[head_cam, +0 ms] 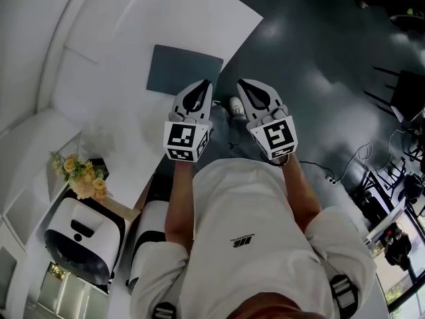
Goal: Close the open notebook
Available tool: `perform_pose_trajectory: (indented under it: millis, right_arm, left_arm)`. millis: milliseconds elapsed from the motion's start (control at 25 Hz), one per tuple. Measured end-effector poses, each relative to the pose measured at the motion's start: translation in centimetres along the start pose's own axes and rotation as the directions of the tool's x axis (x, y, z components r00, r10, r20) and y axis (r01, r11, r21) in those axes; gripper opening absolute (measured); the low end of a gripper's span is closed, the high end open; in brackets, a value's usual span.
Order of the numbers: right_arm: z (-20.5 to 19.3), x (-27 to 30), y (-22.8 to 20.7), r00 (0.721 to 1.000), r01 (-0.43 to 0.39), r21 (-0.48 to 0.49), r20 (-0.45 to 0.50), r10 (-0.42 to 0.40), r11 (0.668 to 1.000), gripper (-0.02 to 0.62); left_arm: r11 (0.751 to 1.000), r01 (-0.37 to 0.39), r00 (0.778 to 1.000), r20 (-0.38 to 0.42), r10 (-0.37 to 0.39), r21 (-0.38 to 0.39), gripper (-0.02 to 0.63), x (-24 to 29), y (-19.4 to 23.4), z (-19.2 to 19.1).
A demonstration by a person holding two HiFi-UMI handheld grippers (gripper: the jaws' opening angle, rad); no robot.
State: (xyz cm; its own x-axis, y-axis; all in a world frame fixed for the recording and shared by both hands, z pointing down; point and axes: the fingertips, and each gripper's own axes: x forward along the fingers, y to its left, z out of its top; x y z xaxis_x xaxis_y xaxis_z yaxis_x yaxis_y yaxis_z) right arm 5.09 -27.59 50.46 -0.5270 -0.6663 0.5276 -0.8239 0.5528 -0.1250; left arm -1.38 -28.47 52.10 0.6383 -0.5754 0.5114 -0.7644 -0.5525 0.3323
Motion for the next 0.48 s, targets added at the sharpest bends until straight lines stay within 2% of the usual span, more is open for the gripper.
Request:
perform_pose_trajectory:
  millis: [480]
  right_arm:
    - [1.1, -2.8, 1.3, 0.998, -0.056, -0.058, 0.036, 0.058, 0.997, -0.006]
  left_arm:
    - [0.996, -0.089, 0.994, 0.056, 0.089, -0.011, 0.0, -4.3, -1.9, 0.6]
